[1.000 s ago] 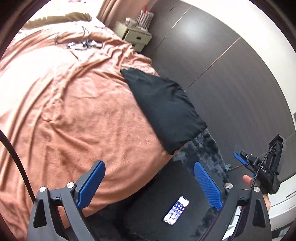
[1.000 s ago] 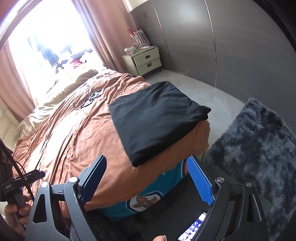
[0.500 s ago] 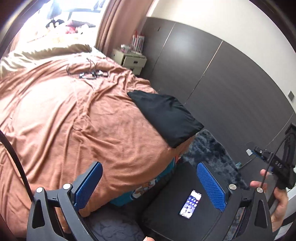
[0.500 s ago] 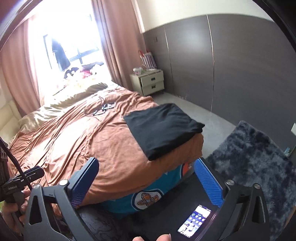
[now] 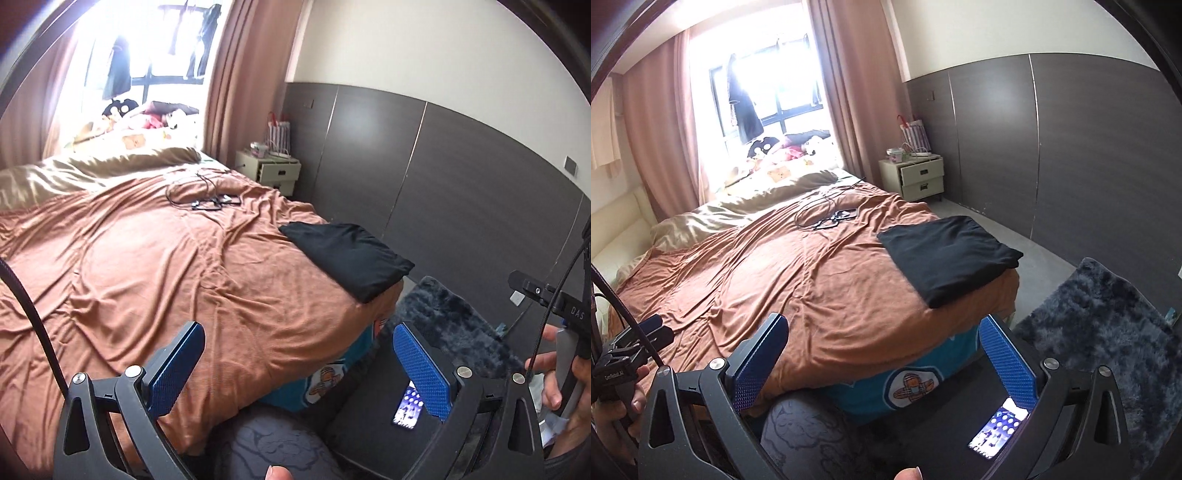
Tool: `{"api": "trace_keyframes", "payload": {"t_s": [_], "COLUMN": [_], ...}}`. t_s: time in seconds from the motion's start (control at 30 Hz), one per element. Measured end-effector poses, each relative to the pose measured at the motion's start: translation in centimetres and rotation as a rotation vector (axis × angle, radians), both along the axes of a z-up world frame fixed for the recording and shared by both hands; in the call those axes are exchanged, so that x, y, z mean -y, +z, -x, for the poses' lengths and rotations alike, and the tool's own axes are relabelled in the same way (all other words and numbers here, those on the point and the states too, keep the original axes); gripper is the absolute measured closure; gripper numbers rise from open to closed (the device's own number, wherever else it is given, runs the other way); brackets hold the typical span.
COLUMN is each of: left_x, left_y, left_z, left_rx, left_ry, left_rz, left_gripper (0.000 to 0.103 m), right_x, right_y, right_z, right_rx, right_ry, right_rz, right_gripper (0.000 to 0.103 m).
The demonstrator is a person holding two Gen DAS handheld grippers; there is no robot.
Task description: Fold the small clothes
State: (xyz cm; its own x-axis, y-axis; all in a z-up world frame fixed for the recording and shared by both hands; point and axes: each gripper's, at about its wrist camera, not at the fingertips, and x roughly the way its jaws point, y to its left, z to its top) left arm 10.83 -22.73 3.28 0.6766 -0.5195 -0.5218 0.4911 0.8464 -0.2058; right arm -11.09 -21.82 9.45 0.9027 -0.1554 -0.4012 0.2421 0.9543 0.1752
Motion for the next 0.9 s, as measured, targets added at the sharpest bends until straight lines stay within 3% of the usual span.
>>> {"api": "trace_keyframes", "payload": {"t_s": [0.3,0.9], "left_x": [-5.4,-12.3], "left_y": [0.0,-2.1], "left_z": [4.5,11.0], "left_rx": [0.053,0.111], "left_ry": [0.069,0.179], "left_rz": [0.002,-0.011], "left_gripper": [0.000,0.000], "right_x": [-2.3,-5.9], "right_y": [-1.6,-5.0], "right_z": [2.0,3.8], "right_rx": [0.013,0.061], "right_ry": [0.076,0.129], "right_rz": [-0.004,0.066], "right_gripper": [0.000,0.000]}}
